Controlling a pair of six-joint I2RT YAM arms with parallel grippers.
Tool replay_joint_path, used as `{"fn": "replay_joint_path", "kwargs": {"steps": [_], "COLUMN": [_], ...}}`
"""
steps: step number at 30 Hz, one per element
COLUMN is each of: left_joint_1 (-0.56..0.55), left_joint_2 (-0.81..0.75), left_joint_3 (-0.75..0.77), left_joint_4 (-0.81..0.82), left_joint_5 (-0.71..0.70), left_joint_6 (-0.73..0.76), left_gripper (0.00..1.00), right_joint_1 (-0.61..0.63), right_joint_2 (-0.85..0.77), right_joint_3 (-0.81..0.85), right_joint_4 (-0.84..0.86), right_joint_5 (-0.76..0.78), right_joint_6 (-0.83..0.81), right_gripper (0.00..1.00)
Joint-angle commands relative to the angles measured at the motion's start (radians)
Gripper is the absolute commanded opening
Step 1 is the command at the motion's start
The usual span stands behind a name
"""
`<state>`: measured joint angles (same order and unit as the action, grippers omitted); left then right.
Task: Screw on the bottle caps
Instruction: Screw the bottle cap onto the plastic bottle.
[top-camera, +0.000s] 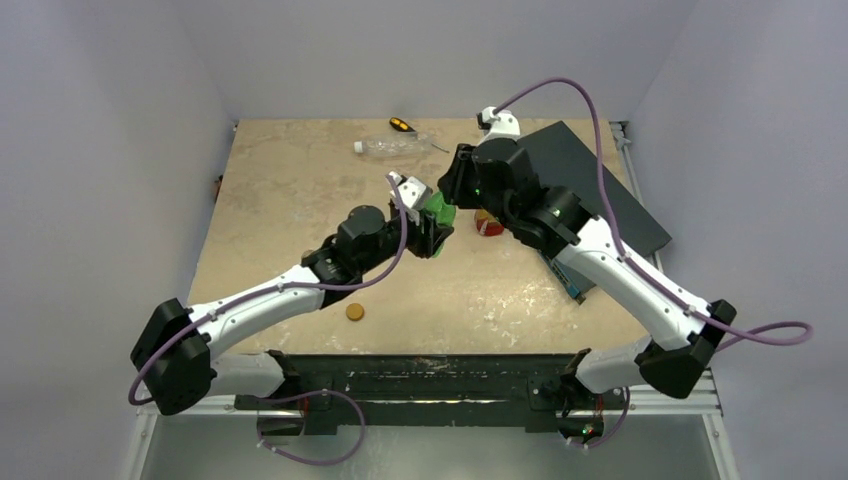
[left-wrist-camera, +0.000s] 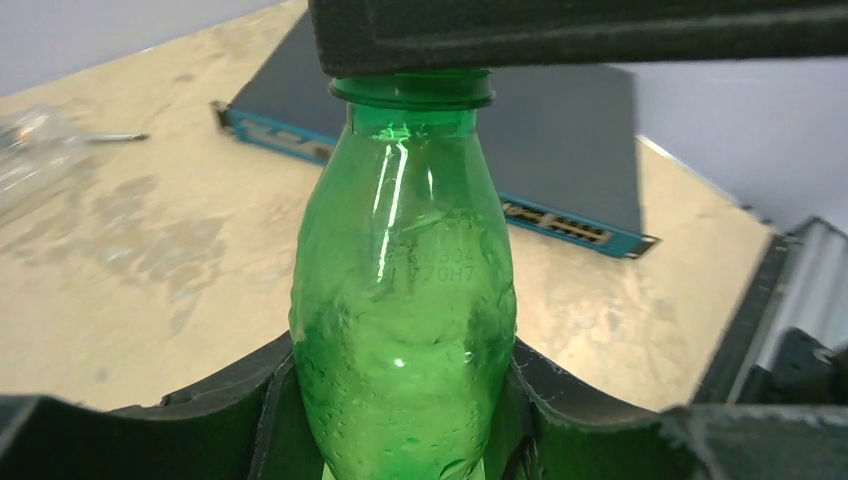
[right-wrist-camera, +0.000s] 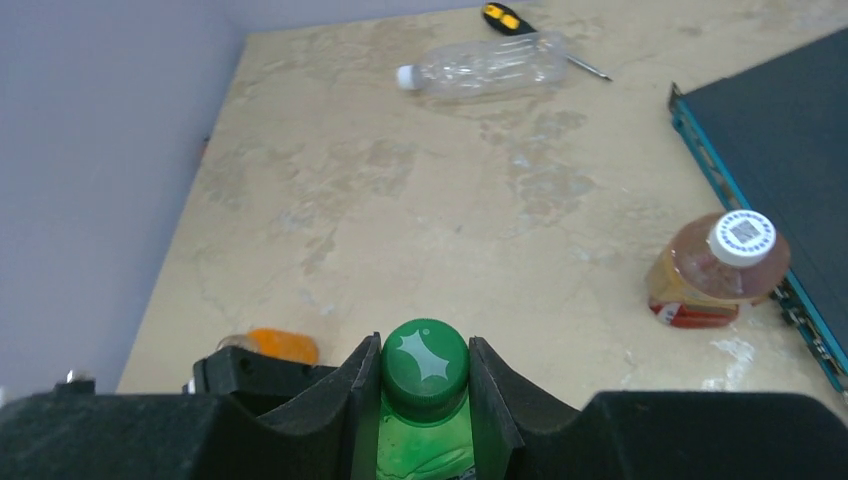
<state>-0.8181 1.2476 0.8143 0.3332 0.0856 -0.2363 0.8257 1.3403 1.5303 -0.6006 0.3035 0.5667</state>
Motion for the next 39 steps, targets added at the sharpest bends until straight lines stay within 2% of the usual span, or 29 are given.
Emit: {"fn": "replay_joint_path", "kwargs": {"steps": [1,3,5,8,10,12,20,24,27,30,39], "left_joint_1": [-0.061,-0.064,-0.063,-0.061,-0.057,-0.036,0.054,0.071,0.071,0.07,0.071], "left_joint_2": [0.06,0.074,0.078,0.067,0.053,0.046,0.007,-0.025,-0.04,-0.051,-0.046], "left_joint_3": [0.148,0.161,0.159,0.142,0.125,0.111,0.082,0.057,0.034,-0.001,-0.055], "left_joint_4": [-0.065,-0.071,-0.081,-0.095,-0.096,-0.107,-0.114,-0.054,0.008,0.098,0.263], "left_joint_5": [-0.343,-0.366,-0.372,-0.359,-0.328,-0.264,0.158,0.371,0.5,0.564,0.605], "left_joint_6": [0.107,0.107,0.11,0.105,0.098,0.081,0.041,0.013,-0.027,-0.089,-0.201], "left_gripper": [0.0,0.0,0.0,0.0,0.0,0.0,0.0,0.0,0.0,0.0,0.0], "right_joint_1": [0.112,0.113,0.113,0.1,0.076,0.025,-0.149,-0.234,-0.263,-0.264,-0.262], "right_joint_2": [0.078,0.09,0.08,0.04,0.007,-0.041,-0.224,-0.254,-0.273,-0.273,-0.272], "right_joint_3": [0.069,0.096,0.116,0.141,0.143,0.119,-0.028,-0.098,-0.168,-0.211,-0.287], "right_joint_4": [-0.109,-0.099,-0.094,-0.086,-0.084,-0.049,0.124,0.176,0.283,0.393,0.536], "right_joint_5": [0.023,0.02,0.02,0.006,-0.01,-0.077,-0.502,-0.668,-0.804,-0.88,-0.911], "right_joint_6": [0.154,0.157,0.157,0.13,0.105,0.072,-0.148,-0.18,-0.164,-0.121,-0.041], "right_gripper": [0.08,0.16,0.3,0.67,0.85,0.98,0.99,0.99,0.99,0.99,0.99]}}
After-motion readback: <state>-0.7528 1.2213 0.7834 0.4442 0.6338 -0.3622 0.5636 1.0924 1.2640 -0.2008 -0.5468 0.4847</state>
